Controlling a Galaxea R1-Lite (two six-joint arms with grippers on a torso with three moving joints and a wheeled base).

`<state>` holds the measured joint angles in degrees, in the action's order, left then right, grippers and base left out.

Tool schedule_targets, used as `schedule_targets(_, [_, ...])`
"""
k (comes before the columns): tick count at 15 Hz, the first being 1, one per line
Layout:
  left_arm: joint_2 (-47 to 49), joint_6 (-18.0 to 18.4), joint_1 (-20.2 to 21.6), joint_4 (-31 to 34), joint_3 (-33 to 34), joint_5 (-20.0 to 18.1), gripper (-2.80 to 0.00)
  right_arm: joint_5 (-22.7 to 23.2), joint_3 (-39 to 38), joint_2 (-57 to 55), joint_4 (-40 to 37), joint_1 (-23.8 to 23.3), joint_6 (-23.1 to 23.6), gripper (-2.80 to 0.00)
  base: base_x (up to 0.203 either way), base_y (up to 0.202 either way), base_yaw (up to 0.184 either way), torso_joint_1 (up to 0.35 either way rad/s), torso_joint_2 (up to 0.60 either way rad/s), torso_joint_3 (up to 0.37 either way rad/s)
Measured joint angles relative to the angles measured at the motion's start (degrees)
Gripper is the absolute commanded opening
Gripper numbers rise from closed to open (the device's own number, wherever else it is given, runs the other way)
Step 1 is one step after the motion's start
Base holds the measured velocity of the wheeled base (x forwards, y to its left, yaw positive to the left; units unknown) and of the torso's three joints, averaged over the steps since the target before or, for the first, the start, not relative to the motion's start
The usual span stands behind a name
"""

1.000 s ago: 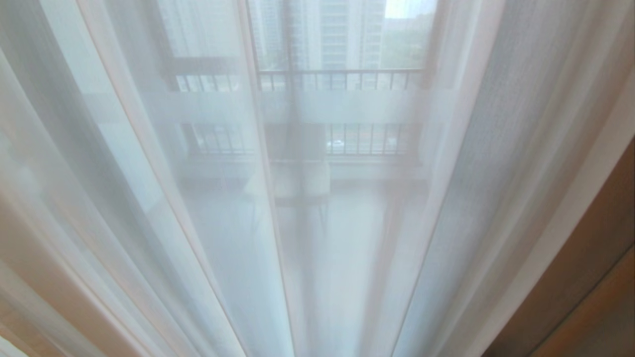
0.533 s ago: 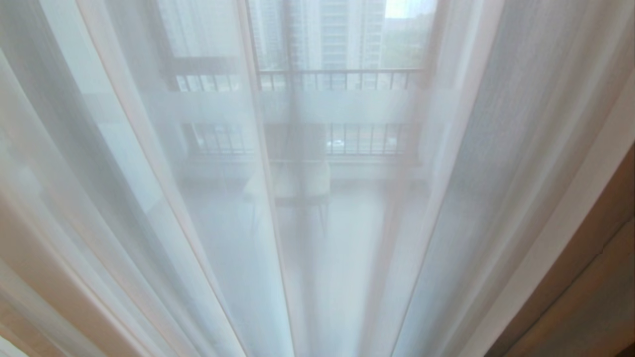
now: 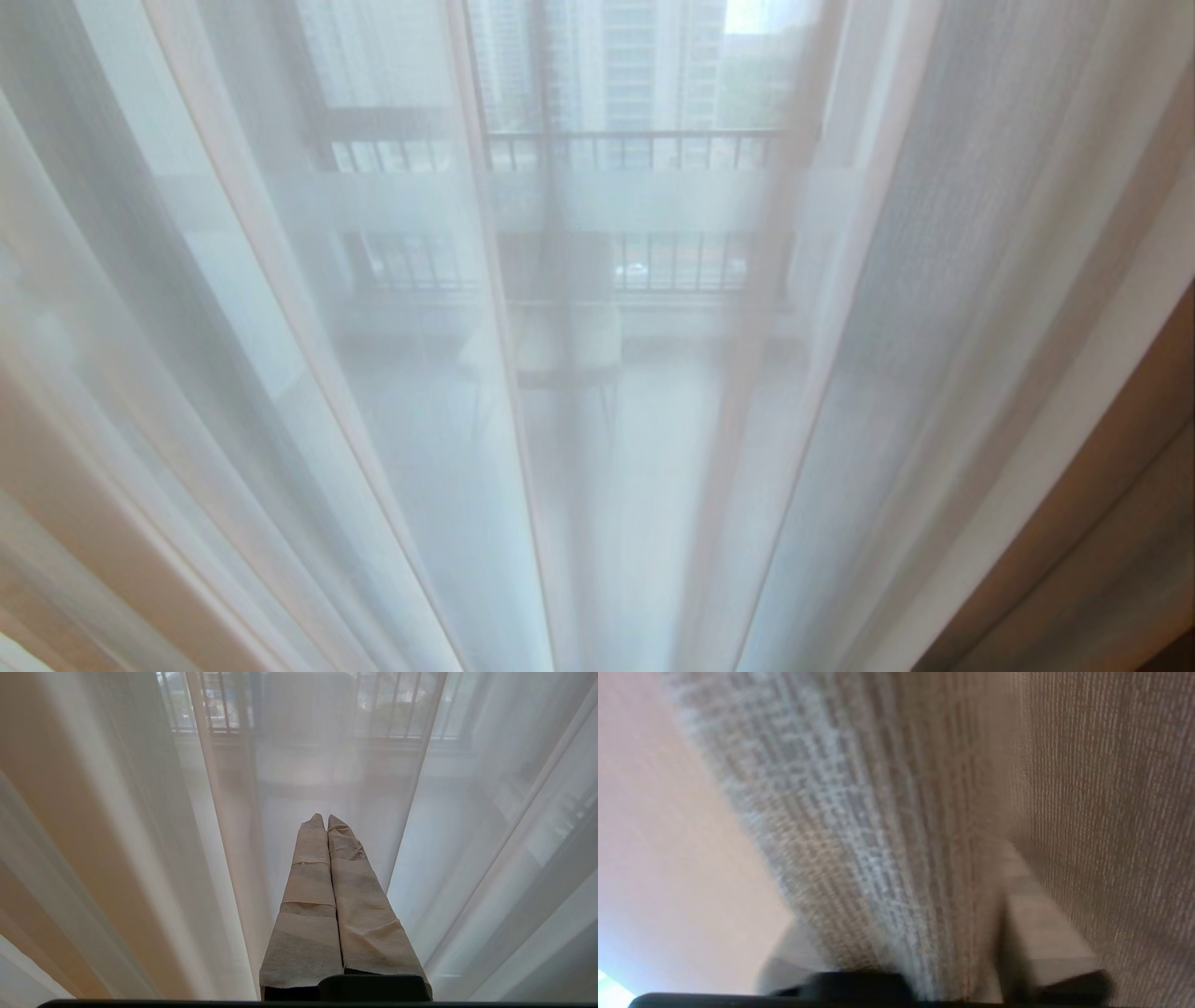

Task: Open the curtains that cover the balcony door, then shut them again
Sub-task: Close the outer curtains on both sides

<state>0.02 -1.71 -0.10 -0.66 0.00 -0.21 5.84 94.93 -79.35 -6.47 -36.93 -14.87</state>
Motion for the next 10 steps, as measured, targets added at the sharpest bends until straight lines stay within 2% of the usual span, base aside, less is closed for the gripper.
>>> schedule_targets(6, [0.0, 0.0, 0.0, 0.0, 0.0, 0.0, -2.80, 0.1, -0.8, 1.9, -0.7, 0.0, -0.1, -2.80, 0.000, 0.000, 0.000, 0.000, 0.00, 0.000])
schedule_targets(10, [0.0, 0.0, 0.0, 0.0, 0.0, 0.0, -2.80, 3.6, -1.3, 4.8, -0.8, 0.0, -0.1, -2.80, 0.000, 0.000, 0.000, 0.000, 0.00, 0.000])
